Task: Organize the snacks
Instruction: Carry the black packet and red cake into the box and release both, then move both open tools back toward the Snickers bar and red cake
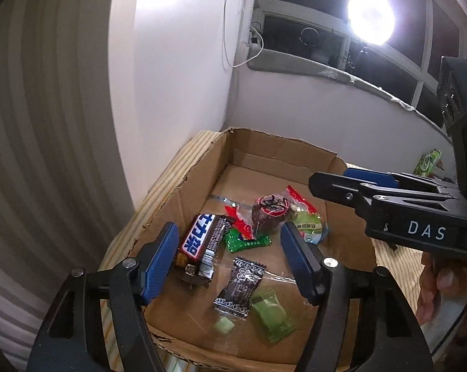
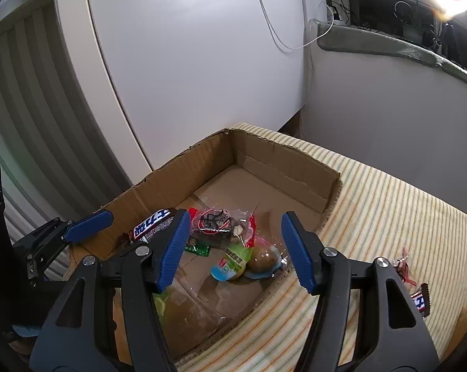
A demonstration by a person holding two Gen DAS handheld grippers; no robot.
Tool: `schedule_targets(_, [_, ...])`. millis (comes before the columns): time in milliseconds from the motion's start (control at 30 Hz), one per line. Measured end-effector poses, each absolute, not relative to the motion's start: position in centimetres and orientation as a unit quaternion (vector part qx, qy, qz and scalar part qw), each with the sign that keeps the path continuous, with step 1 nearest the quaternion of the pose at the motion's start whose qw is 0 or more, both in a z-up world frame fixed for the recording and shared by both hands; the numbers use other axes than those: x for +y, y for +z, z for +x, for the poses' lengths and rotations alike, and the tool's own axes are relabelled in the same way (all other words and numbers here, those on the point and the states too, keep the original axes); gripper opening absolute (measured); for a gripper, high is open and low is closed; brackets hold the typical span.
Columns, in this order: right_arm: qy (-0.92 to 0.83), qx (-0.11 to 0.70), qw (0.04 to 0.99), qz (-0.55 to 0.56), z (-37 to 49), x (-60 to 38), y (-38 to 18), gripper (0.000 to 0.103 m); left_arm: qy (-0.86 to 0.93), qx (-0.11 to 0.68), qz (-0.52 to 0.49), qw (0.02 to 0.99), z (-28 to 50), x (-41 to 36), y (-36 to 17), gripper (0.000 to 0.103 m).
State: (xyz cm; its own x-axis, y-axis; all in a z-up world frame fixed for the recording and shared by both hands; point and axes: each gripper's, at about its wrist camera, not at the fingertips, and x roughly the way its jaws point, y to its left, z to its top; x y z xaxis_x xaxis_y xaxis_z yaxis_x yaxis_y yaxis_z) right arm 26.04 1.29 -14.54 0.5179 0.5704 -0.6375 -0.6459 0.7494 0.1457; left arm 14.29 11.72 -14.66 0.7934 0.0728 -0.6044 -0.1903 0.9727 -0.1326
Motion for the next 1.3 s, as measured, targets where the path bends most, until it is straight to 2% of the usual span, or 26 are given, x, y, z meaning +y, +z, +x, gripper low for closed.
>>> schedule_targets(400, [0.350, 0.328, 0.875, -0.062, 23.5, 0.8, -12.3, 0.064, 0.071, 0.296, -0.091, 0.948, 12.1, 11.5, -12.9, 0.068])
schedule_targets(700, [0.343, 0.329, 0.879, -0.048, 22.8, -0.5, -12.7, 0.064, 0.070, 0.291, -0.087, 0.950, 11.5, 11.2, -12.1, 0.068])
schedule_targets(1033, [0.303, 0.347, 0.888, -0.008, 22.7, -7.9, -15.2, 0.064, 0.045, 0.297, -0.063, 0.952, 12.7, 7.0, -12.0, 0.068])
schedule_targets(1300, [0.266, 0.341, 0.901, 0.022, 22.6, -14.8, -15.1, 0.064, 0.006, 0.295, -0.034, 0.955, 13.7, 1.9, -11.2, 0.068])
